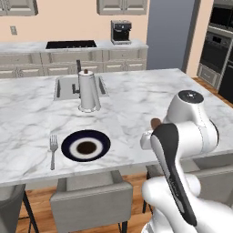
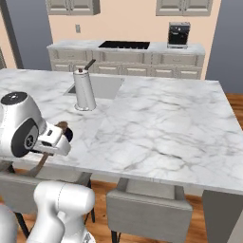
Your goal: Take the fork and place it on the left side of the plate. Then take the spoon and place it on the right side of the plate. Make sure they're directly next to the plate.
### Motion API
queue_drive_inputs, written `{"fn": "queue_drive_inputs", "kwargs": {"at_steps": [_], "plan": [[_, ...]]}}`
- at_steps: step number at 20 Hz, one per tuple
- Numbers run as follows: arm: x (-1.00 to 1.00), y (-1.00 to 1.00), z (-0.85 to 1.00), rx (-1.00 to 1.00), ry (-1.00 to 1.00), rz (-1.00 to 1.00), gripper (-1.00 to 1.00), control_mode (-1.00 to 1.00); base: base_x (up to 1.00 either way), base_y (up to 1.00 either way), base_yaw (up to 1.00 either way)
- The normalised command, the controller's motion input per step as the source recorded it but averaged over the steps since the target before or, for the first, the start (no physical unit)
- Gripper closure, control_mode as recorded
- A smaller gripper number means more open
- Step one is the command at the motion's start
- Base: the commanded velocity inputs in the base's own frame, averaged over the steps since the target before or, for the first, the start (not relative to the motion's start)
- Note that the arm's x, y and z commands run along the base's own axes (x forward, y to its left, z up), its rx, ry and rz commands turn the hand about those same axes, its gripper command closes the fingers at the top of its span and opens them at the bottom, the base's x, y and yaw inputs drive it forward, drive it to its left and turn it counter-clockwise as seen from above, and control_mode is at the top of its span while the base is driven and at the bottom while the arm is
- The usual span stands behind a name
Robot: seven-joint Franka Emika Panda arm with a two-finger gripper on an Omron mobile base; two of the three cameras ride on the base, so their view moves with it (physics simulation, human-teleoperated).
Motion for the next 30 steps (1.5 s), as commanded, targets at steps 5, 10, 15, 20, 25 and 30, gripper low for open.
{"fn": "queue_drive_inputs", "kwargs": {"at_steps": [5, 10, 15, 20, 25, 30], "plan": [[1.0, 0.28, -0.29, 0.0, 0.19, 0.05, 1.0, -1.0, 0.0, 0.0, 0.0], [0.93, 0.26, -0.62, -0.02, 0.12, 0.08, 1.0, -1.0, 0.0, 0.0, 0.0], [0.56, 0.2, -0.77, -0.03, 0.0, 0.04, 1.0, -1.0, 0.0, 0.0, 0.0], [0.32, 0.05, -0.49, 0.0, -0.02, 0.0, 1.0, -1.0, 0.0, 0.0, 0.0], [0.34, 0.0, -0.38, 0.0, -0.02, 0.0, 1.0, -1.0, 0.0, 0.0, 0.0], [0.46, 0.0, -0.33, 0.0, 0.0, 0.0, 1.0, -1.0, 0.0, 0.0, 0.0]]}}
